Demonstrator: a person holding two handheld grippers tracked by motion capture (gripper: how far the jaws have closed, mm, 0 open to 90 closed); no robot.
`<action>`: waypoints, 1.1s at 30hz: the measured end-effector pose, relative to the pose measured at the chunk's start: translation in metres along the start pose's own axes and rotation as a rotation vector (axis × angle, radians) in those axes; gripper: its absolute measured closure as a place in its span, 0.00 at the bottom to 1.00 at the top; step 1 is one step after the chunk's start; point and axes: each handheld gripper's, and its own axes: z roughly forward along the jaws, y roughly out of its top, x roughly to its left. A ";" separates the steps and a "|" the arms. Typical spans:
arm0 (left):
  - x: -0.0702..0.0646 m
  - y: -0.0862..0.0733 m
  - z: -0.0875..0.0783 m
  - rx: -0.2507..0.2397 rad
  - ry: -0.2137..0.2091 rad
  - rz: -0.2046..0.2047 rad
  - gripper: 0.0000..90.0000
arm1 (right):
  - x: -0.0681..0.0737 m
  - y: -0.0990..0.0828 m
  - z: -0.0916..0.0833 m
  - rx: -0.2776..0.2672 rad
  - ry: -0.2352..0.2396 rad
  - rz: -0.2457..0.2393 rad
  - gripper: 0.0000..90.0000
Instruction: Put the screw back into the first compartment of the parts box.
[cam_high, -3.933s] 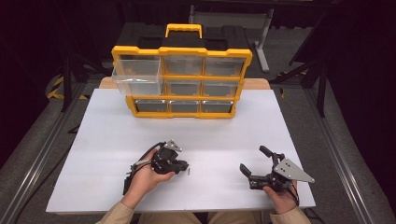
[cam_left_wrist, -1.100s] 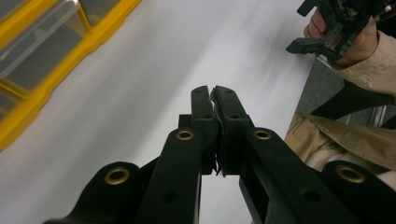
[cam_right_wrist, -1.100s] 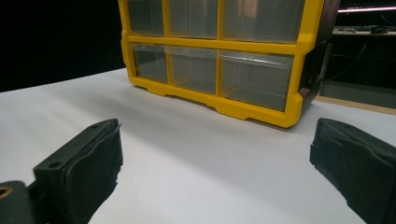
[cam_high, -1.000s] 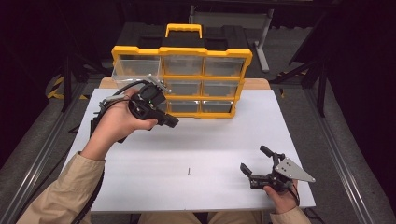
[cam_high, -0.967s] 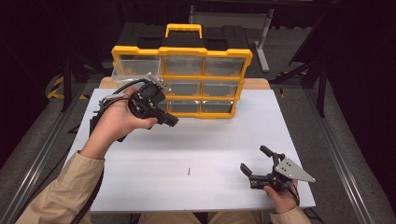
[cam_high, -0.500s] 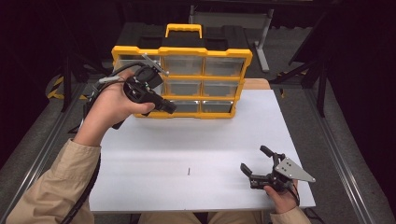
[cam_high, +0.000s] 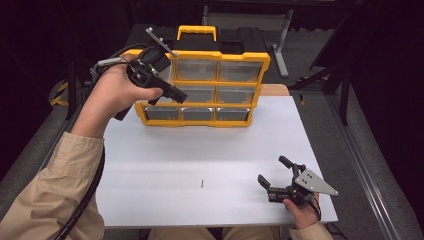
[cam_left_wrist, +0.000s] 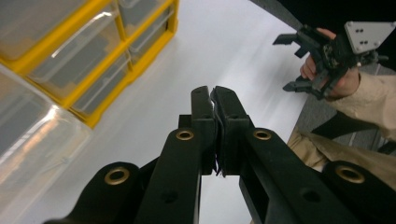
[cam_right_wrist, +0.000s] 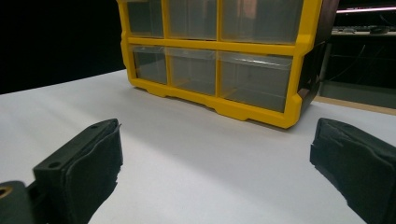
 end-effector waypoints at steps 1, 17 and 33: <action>0.002 0.002 -0.005 -0.010 0.011 -0.009 0.98 | 0.000 0.000 0.000 -0.001 0.000 0.000 0.03; 0.041 0.015 -0.029 -0.030 0.171 -0.091 0.98 | 0.000 0.000 -0.001 -0.003 0.000 0.003 0.03; 0.078 0.000 -0.024 -0.062 0.261 -0.157 0.97 | -0.001 0.001 -0.001 -0.009 -0.001 0.005 0.03</action>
